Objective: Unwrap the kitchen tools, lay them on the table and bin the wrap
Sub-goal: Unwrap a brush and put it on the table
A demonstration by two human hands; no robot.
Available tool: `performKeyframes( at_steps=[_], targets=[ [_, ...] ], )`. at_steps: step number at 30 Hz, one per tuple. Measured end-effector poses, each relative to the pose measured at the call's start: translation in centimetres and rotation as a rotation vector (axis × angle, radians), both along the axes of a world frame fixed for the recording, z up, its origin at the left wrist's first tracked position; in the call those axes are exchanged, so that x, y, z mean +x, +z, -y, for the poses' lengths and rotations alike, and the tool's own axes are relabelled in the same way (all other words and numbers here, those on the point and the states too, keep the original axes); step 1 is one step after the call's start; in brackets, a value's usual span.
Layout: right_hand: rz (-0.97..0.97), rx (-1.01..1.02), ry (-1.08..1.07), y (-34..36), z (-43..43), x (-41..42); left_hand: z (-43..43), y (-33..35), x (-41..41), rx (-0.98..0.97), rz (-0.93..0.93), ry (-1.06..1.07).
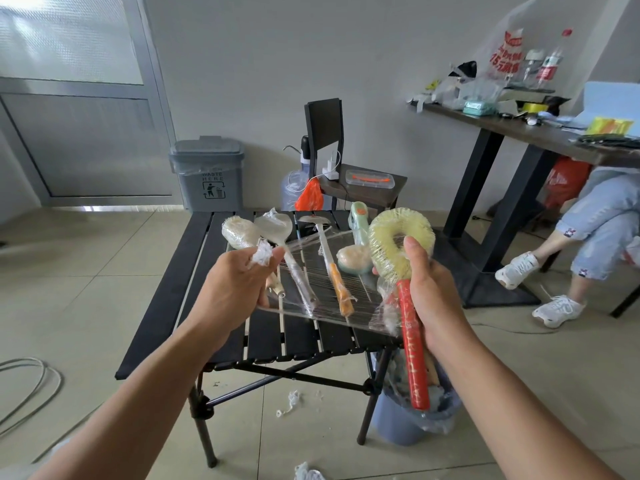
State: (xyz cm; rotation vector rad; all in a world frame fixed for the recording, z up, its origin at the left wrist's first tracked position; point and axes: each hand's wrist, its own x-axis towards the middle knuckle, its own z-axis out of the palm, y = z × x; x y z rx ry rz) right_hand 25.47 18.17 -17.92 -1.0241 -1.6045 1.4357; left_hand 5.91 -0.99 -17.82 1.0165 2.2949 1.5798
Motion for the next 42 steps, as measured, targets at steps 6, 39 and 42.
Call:
performKeyframes(
  at_steps=[6,39,42],
  targets=[
    [-0.033,0.026,0.042,0.6,-0.4,0.3,0.2,0.1,-0.6,0.044,0.012,0.007],
    [-0.147,-0.471,0.165,-2.1,2.6,-1.7,-1.7,-0.5,3.3,0.455,0.787,-0.189],
    [-0.153,-0.498,0.163,-1.8,2.9,-1.7,-1.9,-0.3,3.4,0.370,0.776,-0.248]
  ],
)
